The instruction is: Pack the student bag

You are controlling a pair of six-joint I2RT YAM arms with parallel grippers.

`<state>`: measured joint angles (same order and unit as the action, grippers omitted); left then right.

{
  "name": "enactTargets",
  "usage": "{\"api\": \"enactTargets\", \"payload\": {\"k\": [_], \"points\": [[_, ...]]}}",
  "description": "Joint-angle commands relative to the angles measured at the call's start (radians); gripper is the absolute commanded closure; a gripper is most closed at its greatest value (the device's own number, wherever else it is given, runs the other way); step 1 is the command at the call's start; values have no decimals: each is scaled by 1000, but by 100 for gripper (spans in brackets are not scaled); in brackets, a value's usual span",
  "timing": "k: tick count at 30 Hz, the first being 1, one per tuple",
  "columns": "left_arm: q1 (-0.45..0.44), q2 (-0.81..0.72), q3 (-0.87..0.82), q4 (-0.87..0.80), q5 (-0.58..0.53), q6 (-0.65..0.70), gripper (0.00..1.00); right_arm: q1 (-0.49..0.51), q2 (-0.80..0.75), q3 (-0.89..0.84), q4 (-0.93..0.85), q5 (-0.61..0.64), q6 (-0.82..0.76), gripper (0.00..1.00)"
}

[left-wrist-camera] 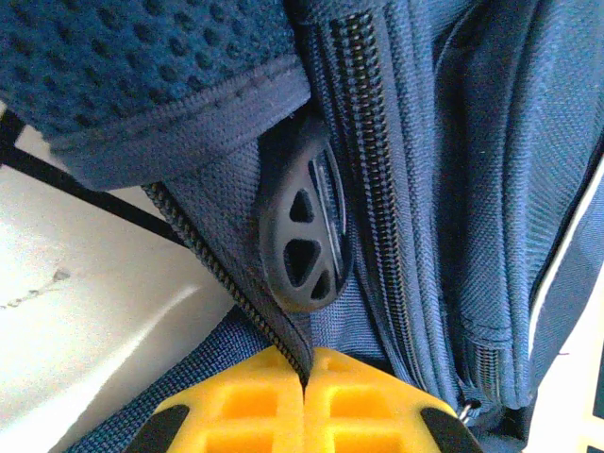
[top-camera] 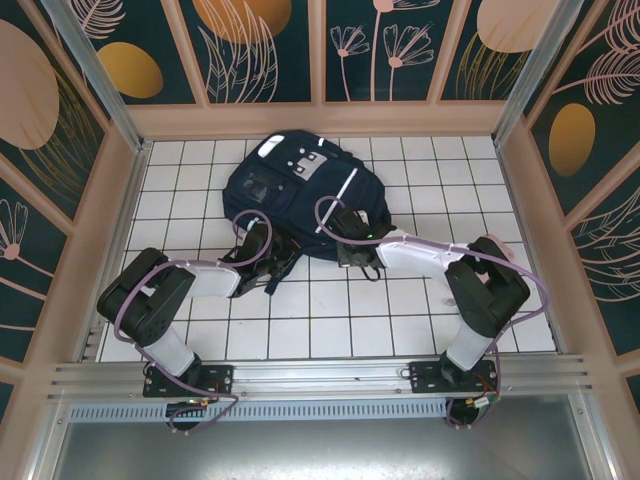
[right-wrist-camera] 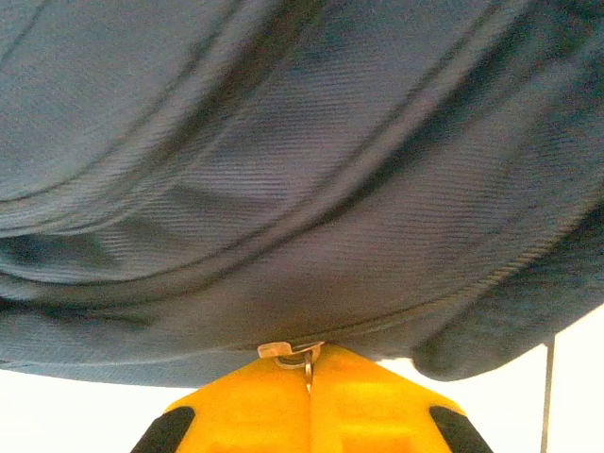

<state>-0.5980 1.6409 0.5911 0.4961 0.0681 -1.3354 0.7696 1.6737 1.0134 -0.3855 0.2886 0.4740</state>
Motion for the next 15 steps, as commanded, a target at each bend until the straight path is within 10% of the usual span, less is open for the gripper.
{"api": "enactTargets", "payload": {"k": [1, 15], "points": [[50, -55, 0, -78, -115, 72, 100, -42, -55, -5, -95, 132, 21, 94], [248, -124, 57, -239, -109, 294, 100, -213, 16, 88, 8, 64, -158, 97]]}}
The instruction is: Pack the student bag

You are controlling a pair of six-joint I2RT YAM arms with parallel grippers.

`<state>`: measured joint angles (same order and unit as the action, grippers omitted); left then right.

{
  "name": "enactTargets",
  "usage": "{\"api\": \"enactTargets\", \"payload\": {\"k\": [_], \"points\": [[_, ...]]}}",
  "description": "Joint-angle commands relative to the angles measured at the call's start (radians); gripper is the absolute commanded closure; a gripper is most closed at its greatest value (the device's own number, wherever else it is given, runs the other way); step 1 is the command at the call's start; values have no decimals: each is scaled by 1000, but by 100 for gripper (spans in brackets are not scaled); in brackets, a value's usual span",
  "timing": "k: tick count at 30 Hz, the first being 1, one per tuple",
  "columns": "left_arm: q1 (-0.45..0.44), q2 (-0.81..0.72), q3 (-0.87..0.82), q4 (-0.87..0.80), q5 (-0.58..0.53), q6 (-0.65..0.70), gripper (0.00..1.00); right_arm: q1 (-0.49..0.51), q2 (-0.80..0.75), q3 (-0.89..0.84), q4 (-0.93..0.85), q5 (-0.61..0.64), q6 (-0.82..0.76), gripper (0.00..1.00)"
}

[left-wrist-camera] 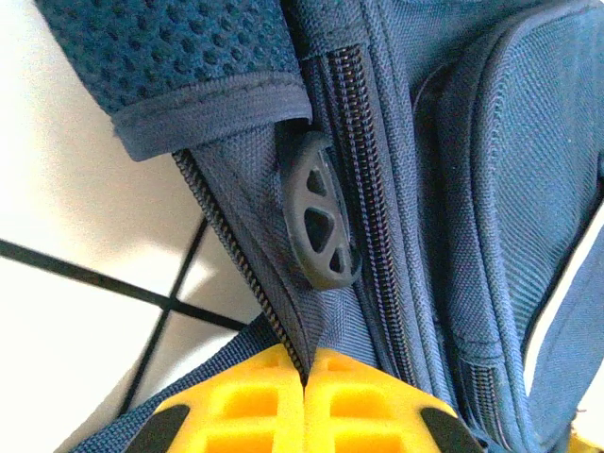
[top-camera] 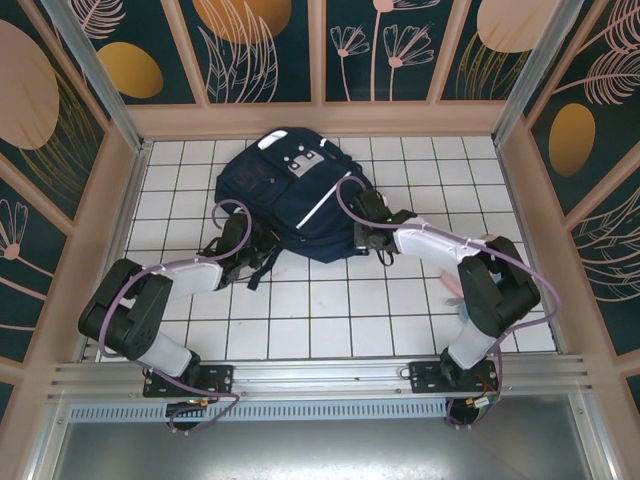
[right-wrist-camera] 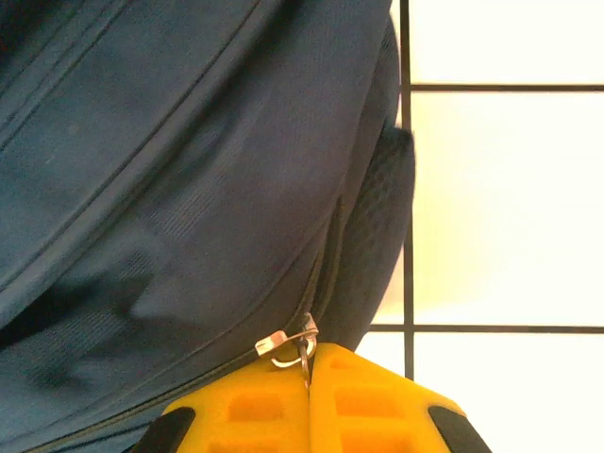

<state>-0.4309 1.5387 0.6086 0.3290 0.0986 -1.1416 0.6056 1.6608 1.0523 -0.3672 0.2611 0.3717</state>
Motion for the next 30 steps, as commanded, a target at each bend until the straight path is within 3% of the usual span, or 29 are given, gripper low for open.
{"api": "enactTargets", "payload": {"k": [1, 2, 5, 7, 9, 13, 20, 26, 30], "points": [[92, -16, 51, -76, -135, 118, 100, -47, 36, 61, -10, 84, -62, 98], [107, -6, 70, -90, -131, 139, 100, -42, 40, 70, -9, 63, -70, 98], [154, 15, 129, -171, -144, 205, 80, 5, 23, 60, 16, -20, -103, 99], [180, -3, 136, -204, -162, 231, 73, 37, 4, 43, 35, -103, -113, 100], [192, -43, 136, -239, -180, 245, 57, 66, -22, 16, 67, -198, -114, 100], [193, -116, 124, -312, -179, 246, 35, 103, -75, -28, 147, -375, -100, 100], [179, -271, -13, -268, 55, 101, 31, 127, -130, -48, 271, -581, -47, 100], [111, -439, -60, -383, 1, 3, 27, 189, -39, 22, 309, -583, -40, 100], [81, -480, -104, -378, 22, -57, 27, 219, 59, 100, 341, -599, -38, 100]]}}
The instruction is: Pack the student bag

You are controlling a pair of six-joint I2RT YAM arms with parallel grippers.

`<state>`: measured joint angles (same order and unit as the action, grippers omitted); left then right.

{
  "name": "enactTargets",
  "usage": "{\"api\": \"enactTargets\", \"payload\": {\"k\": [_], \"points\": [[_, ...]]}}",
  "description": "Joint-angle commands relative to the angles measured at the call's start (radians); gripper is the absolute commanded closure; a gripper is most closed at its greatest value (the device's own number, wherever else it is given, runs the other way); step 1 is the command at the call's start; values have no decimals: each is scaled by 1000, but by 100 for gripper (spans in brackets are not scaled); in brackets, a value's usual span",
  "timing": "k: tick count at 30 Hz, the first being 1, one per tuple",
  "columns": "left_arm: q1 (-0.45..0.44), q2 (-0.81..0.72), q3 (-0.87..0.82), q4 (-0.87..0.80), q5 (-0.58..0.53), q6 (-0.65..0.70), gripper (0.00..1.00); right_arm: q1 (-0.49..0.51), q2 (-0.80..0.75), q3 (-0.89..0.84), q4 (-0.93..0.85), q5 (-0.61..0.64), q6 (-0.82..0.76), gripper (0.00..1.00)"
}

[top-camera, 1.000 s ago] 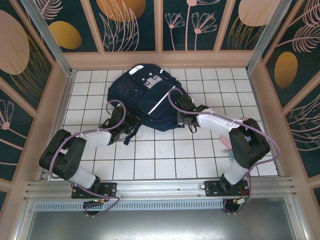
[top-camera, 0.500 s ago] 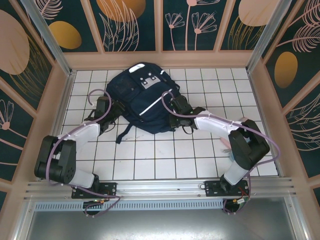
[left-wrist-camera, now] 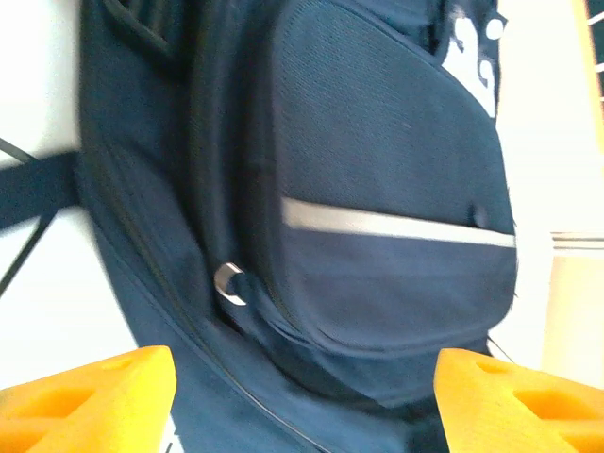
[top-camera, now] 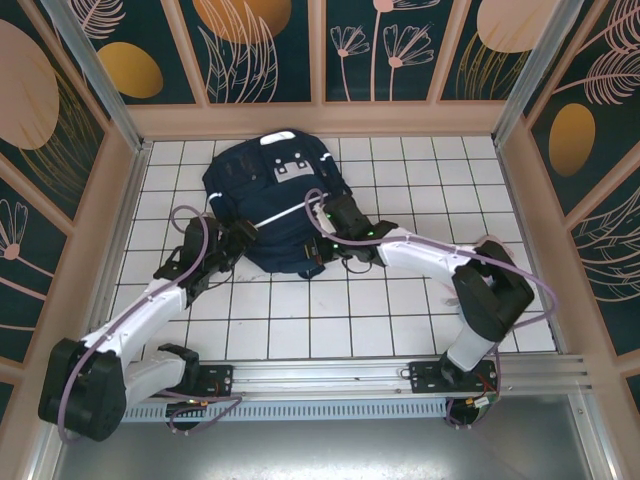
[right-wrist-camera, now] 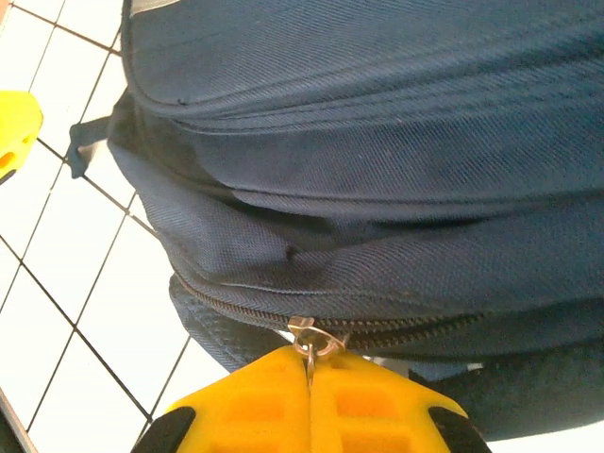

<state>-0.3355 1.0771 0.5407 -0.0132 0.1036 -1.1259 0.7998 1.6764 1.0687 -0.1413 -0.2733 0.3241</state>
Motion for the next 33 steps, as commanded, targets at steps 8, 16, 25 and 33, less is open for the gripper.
{"api": "enactTargets", "payload": {"k": [8, 16, 25, 33], "points": [[-27, -26, -122, 39, 14, -158, 29, 62, 194, 218, 125, -92, -6, 100], [-27, 23, -145, 217, 50, -240, 36, 89, 197, 205, 106, -122, -31, 100], [-27, 50, -182, 207, -14, -297, 48, 109, 159, 162, 117, -130, -34, 100], [-27, 76, -194, 191, -42, -319, 61, 125, 134, 146, 79, -55, -50, 100]]}}
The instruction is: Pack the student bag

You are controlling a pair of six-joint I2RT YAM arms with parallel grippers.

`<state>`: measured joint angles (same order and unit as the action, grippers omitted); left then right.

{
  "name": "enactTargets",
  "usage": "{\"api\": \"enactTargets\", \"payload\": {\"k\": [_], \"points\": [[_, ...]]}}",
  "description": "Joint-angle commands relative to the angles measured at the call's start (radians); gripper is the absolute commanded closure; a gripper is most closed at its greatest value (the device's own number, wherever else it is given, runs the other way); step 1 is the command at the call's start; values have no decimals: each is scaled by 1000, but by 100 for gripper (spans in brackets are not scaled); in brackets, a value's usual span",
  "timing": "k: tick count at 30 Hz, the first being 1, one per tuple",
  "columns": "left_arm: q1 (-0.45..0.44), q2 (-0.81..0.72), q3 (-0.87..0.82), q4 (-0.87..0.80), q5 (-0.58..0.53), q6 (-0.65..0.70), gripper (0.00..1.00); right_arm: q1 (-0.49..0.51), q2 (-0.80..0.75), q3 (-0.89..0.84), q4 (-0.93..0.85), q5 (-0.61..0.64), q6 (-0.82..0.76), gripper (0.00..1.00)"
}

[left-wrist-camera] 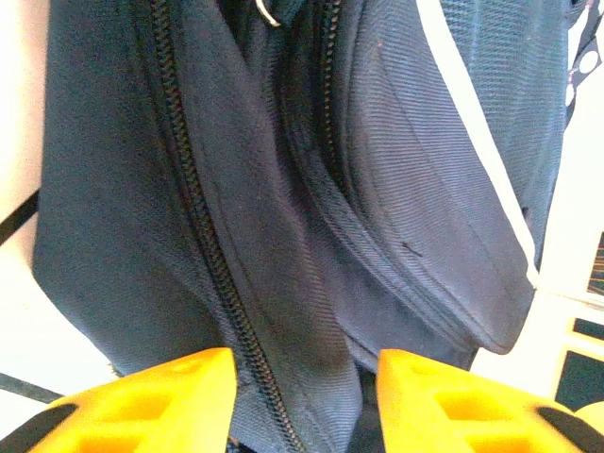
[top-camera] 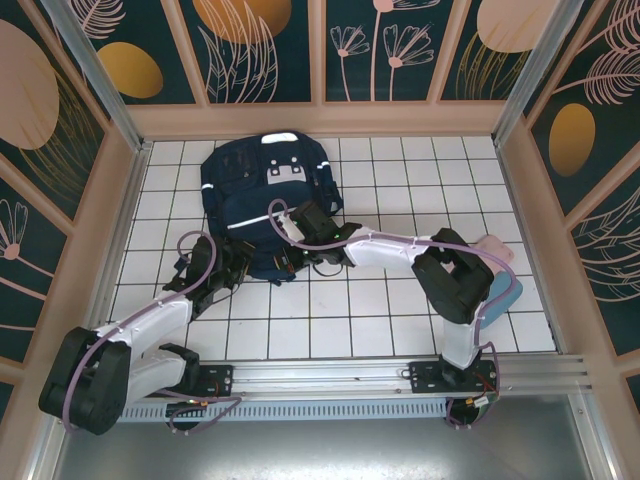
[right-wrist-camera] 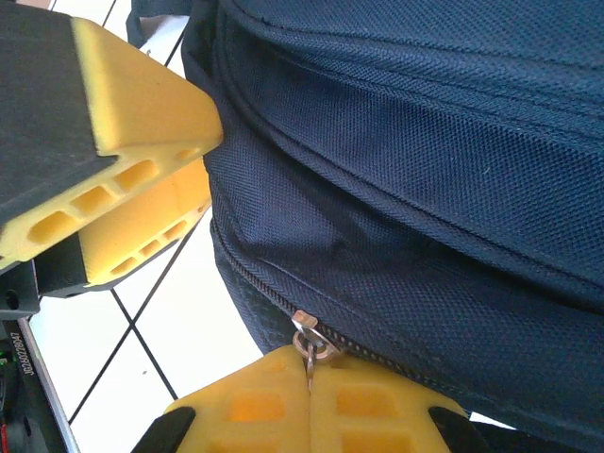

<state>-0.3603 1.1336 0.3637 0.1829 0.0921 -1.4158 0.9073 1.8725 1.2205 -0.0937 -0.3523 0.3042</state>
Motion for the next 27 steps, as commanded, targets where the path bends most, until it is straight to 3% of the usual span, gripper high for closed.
{"api": "enactTargets", "payload": {"k": [1, 10, 17, 22, 24, 27], "points": [[-2, 25, -17, -3, -30, -26, 64, 19, -67, -8, 22, 47, -30, 100], [-2, 69, -2, -48, -84, 29, 88, 18, -111, -13, -64, 275, -18, 100], [-2, 69, 11, -93, -128, 80, 100, -64, -93, 5, -217, 434, -22, 100], [-2, 83, 1, -79, -128, 86, 100, -142, -86, 13, -250, 523, -75, 100], [-2, 81, 1, -77, -127, 88, 100, -177, -82, 24, -242, 513, -101, 100], [-2, 80, 8, -89, -133, 103, 100, -249, -70, 52, -208, 396, -135, 100]]}}
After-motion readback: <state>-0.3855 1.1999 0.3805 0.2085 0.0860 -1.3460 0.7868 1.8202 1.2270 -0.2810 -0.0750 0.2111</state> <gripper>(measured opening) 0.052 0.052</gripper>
